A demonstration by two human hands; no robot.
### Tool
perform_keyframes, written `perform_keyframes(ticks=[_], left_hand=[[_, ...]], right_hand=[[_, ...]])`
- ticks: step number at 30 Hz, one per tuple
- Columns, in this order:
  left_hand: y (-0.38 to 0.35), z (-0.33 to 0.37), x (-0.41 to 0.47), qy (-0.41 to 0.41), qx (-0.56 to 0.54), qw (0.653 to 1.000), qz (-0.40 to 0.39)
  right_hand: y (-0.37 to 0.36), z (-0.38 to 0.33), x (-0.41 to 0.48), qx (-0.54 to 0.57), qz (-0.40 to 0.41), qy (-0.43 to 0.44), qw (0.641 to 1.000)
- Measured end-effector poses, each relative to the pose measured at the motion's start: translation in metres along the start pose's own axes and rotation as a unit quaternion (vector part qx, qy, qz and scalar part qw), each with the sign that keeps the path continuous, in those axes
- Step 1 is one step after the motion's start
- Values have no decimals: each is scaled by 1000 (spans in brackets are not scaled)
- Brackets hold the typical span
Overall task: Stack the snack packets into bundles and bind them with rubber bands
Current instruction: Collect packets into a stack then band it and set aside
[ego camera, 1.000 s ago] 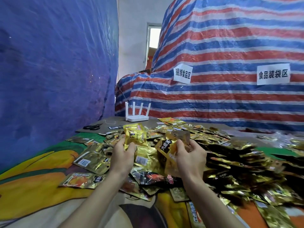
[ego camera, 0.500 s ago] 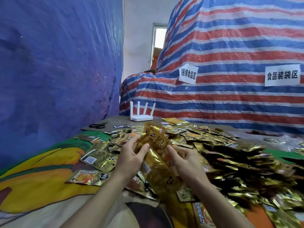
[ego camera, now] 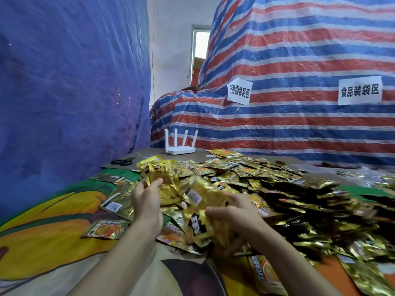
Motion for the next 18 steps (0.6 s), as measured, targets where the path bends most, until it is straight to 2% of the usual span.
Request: perform_keyframes(ticks=[3,5,8,10,16,18], left_hand=[[0,-2,-2,38,21,999,-5],[-4,-7,-7,92,8,994,-59],[-10,-10,-16,172,31,966,-191],[-11,-10,-20,193,28,952,-238],[-8,-18,-18,194,27,946,-257],[-9,-20,-19,209,-37,940,-267]], right_hand=[[6,-3,4,121,105,-11,987],[4,-6,5,166,121,-31,978],[-3,-4,3,141,85,-39,986],[-4,-2,2,104,102,-31,989],[-6,1,2,45,121,-21,991],[-8,1,2,38,120,-18,992]])
Point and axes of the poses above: each hand's wrist, its own x-axis towards the middle knuckle, its own y-axis out of the back of the hand, z = x × y, the point moved 1 cm from there along x, towards the middle knuckle, and after that the axes turned 3 degrees about -z, right-handed, at the moved point
